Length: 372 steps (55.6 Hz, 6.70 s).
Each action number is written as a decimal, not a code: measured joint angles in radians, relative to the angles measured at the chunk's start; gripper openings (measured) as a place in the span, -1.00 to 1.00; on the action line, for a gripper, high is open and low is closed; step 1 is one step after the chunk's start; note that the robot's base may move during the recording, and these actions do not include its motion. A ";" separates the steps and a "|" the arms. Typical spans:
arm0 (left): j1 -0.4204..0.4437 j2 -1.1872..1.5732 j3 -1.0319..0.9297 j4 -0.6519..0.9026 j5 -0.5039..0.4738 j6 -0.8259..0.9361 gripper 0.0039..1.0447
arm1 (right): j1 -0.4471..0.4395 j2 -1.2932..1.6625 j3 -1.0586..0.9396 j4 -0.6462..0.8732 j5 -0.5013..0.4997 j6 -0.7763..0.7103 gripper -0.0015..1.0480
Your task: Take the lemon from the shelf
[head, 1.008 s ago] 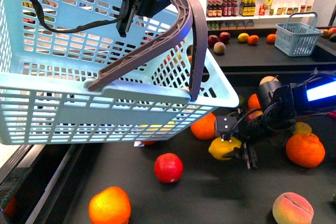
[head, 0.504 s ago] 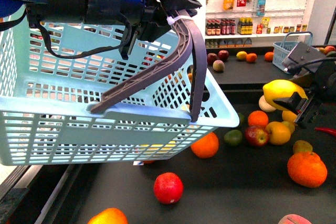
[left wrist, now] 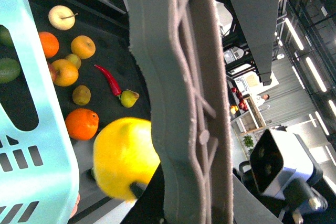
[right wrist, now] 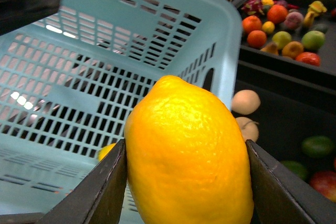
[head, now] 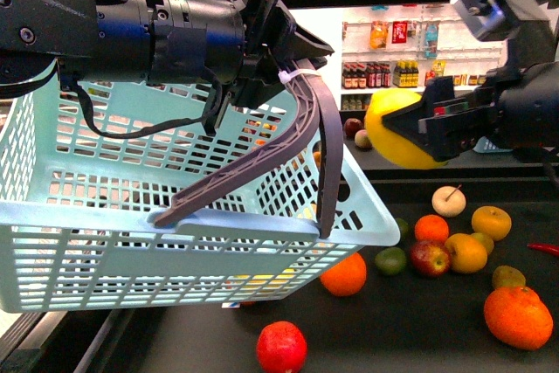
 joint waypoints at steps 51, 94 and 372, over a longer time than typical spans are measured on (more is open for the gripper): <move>0.002 0.000 0.000 0.000 -0.003 0.005 -0.85 | 0.100 0.214 0.123 -0.014 0.146 0.076 0.12; 0.001 0.001 0.000 -0.001 0.000 -0.005 -0.85 | -0.047 -0.134 -0.088 -0.140 0.275 -0.025 0.86; 0.577 0.289 -0.155 0.952 -0.545 -0.683 -0.08 | -0.153 -1.677 -0.921 -0.550 0.372 0.080 0.86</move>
